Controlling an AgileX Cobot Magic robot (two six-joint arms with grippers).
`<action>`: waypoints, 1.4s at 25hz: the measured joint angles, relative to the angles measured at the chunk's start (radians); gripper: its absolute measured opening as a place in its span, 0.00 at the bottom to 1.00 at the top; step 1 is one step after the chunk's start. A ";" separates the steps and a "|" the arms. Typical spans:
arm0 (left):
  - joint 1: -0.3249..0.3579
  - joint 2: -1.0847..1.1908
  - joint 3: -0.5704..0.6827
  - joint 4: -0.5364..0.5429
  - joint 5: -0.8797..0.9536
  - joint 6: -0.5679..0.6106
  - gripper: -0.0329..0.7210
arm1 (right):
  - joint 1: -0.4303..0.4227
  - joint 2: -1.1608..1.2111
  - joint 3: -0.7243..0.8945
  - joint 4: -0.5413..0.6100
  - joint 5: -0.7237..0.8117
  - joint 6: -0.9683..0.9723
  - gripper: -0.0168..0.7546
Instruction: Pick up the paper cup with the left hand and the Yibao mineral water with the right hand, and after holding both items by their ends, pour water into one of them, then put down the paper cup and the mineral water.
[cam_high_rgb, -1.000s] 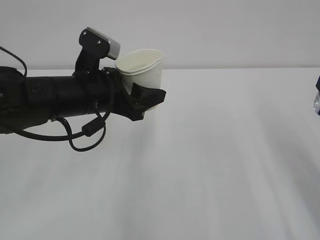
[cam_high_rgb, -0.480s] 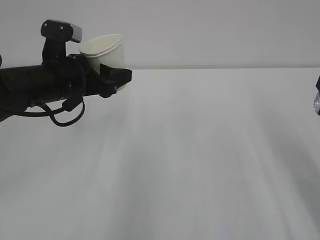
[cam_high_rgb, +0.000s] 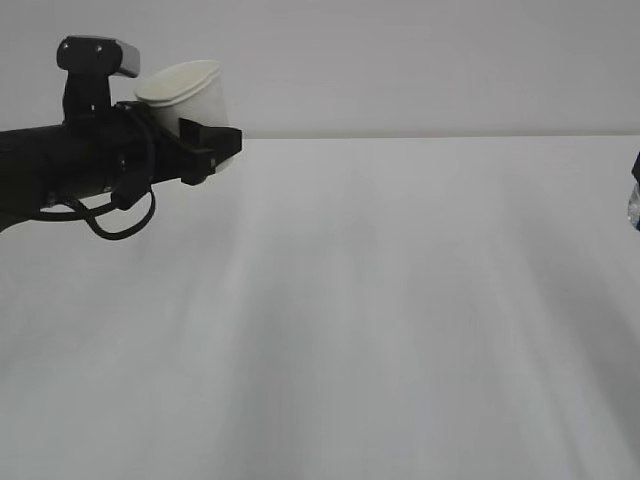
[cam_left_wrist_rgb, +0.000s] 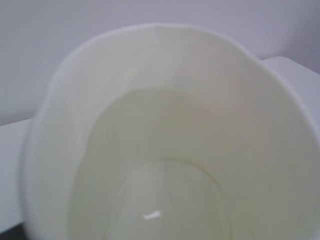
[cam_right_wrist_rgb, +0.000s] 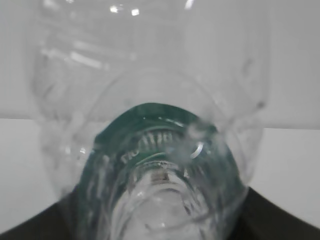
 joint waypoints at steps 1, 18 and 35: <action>0.005 0.000 0.000 0.000 0.000 0.005 0.59 | 0.000 0.000 0.000 0.000 0.000 0.000 0.53; 0.155 0.000 0.000 0.002 0.000 0.037 0.59 | 0.000 0.000 0.000 0.000 0.000 0.000 0.53; 0.234 0.004 0.000 0.059 0.044 0.040 0.59 | 0.000 0.000 0.000 0.000 0.000 -0.008 0.53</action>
